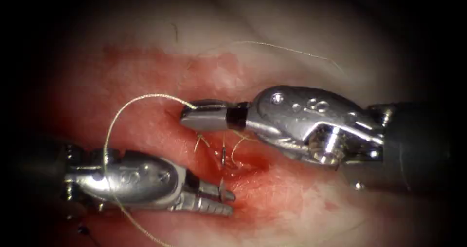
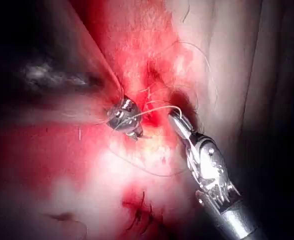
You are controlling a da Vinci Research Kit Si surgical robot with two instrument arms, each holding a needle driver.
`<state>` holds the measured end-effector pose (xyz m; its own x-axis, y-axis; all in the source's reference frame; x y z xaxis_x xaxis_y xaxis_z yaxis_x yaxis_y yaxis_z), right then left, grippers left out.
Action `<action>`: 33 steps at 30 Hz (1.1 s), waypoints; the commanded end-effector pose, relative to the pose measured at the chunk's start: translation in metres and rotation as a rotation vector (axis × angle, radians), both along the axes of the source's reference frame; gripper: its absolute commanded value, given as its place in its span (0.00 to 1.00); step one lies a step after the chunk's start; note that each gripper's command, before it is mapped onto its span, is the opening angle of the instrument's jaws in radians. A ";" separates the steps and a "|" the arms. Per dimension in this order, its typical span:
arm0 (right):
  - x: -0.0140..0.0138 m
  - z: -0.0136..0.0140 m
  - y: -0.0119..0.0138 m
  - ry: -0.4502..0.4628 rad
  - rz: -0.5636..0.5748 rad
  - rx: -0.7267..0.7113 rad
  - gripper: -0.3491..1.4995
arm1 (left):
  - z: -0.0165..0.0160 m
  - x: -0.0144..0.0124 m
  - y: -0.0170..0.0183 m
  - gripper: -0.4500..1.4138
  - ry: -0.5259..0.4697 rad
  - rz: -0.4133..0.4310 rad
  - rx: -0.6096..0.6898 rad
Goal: Wound Closure
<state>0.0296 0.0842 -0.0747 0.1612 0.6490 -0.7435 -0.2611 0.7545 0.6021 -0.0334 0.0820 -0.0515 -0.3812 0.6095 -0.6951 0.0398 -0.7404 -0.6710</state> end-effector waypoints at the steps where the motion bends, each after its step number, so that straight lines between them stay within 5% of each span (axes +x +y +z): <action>1: -0.0019 -0.0004 0.0004 -0.001 -0.005 -0.013 0.00 | 0.0004 -0.0002 -0.0003 0.05 0.002 -0.003 -0.001; 7: -0.0096 -0.0028 -0.0022 0.025 -0.149 -0.037 0.00 | -0.0008 0.0012 0.0012 0.05 0.017 -0.071 0.173; 11: -0.0125 -0.0028 -0.0044 0.035 -0.216 -0.043 0.00 | -0.0021 0.0014 0.0028 0.05 -0.010 -0.167 0.474; 20: -0.0128 -0.0011 -0.0055 0.009 -0.334 -0.065 0.00 | -0.0036 0.0023 0.0042 0.05 -0.080 -0.155 0.838; 26: -0.0154 0.0001 -0.0077 -0.049 -0.535 -0.118 0.00 | -0.0050 0.0041 0.0065 0.05 -0.093 -0.129 0.905; 30: -0.0184 0.0013 -0.0095 -0.088 -0.634 -0.122 0.00 | -0.0067 0.0052 0.0089 0.05 -0.130 -0.140 0.760; 31: -0.0187 0.0014 -0.0093 -0.096 -0.635 -0.122 0.04 | -0.0070 0.0052 0.0092 0.05 -0.131 -0.143 0.721; 32: -0.0187 0.0014 -0.0089 -0.100 -0.608 -0.130 0.24 | -0.0073 0.0052 0.0094 0.05 -0.131 -0.146 0.682; 33: -0.0187 0.0011 -0.0073 -0.098 -0.497 -0.128 0.57 | -0.0081 0.0052 0.0098 0.05 -0.144 -0.144 0.565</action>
<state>0.0103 0.0769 -0.0743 0.4932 0.3883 -0.7784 0.0800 0.8708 0.4850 -0.0277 0.0922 -0.0608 -0.1786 0.9136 -0.3654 0.0931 -0.3540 -0.9306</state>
